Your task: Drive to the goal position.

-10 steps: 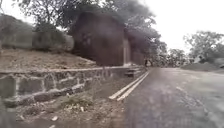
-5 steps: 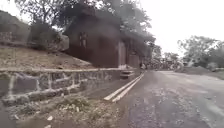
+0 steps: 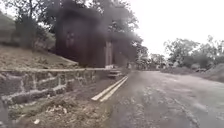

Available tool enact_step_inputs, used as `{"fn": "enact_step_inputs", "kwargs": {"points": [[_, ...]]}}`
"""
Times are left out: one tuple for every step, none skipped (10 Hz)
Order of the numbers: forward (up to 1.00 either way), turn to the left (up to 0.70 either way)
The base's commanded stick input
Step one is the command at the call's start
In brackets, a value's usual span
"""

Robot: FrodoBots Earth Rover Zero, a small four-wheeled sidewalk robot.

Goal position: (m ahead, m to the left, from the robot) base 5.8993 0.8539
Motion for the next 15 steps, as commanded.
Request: {"fn": "enact_step_inputs", "kwargs": {"points": [[0.0, -0.29], [0.0, -0.29], [0.0, -0.29], [0.0, -0.29], [0.0, -0.3], [0.0, -0.2], [0.0, -0.07], [0.0, 0.0], [0.0, 0.0], [0.0, 0.0], [0.0, 0.0], [0.0, 0.0], [0.0, 0.0], [0.0, 0.0], [0.45, 0.0]]}}
